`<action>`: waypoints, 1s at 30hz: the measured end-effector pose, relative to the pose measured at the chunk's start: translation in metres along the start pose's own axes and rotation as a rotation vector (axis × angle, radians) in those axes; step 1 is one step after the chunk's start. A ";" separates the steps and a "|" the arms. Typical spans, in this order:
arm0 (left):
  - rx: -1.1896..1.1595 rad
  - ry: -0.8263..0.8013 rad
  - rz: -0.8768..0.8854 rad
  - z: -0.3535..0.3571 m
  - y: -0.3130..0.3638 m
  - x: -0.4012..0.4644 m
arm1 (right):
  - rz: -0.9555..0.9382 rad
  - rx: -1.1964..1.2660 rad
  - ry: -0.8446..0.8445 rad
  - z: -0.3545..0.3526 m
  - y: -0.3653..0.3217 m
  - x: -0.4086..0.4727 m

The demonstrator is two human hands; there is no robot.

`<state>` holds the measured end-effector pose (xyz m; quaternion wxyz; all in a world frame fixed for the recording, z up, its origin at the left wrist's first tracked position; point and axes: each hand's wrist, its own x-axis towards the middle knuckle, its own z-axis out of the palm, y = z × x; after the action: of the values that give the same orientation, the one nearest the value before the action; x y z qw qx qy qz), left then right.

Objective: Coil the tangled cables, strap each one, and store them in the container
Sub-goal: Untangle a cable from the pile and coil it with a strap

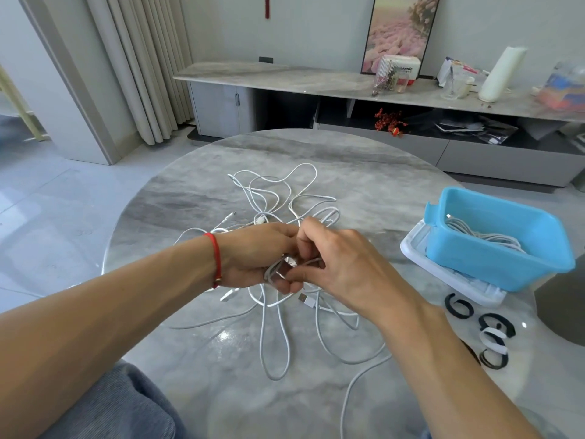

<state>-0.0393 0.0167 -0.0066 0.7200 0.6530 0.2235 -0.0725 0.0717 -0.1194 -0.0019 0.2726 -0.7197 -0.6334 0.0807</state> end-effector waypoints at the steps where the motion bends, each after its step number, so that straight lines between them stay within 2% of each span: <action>1: 0.022 0.010 -0.009 0.001 0.000 0.000 | 0.009 -0.028 0.009 0.001 -0.001 0.000; 5: 0.225 0.048 -0.032 0.007 0.003 -0.002 | 0.094 -0.108 0.024 0.003 -0.002 0.004; 9: 0.406 0.135 -0.033 0.005 0.006 -0.008 | 0.174 0.078 -0.126 -0.008 0.011 -0.001; 11: 0.384 0.133 -0.029 0.002 0.007 -0.010 | 0.180 0.077 -0.136 -0.017 0.017 -0.007; 14: 0.387 0.172 -0.019 0.004 0.007 -0.008 | 0.187 -0.050 -0.066 -0.026 0.023 -0.012; 17: 0.286 0.207 -0.035 0.006 0.009 -0.005 | 0.204 -0.077 -0.034 -0.030 0.025 -0.010; 20: 0.272 0.215 -0.011 0.003 0.011 -0.005 | 0.200 -0.077 0.072 -0.033 0.031 -0.009; 26: 0.365 0.258 0.121 -0.003 0.004 -0.005 | 0.315 0.254 0.286 -0.027 0.033 -0.006; 30: 0.394 0.364 0.195 -0.004 0.003 -0.003 | 0.347 0.611 0.292 -0.021 0.027 -0.003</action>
<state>-0.0421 0.0205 -0.0029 0.5310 0.8009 0.2669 0.0736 0.1048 -0.1300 0.0018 0.5443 -0.7056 -0.4035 0.2075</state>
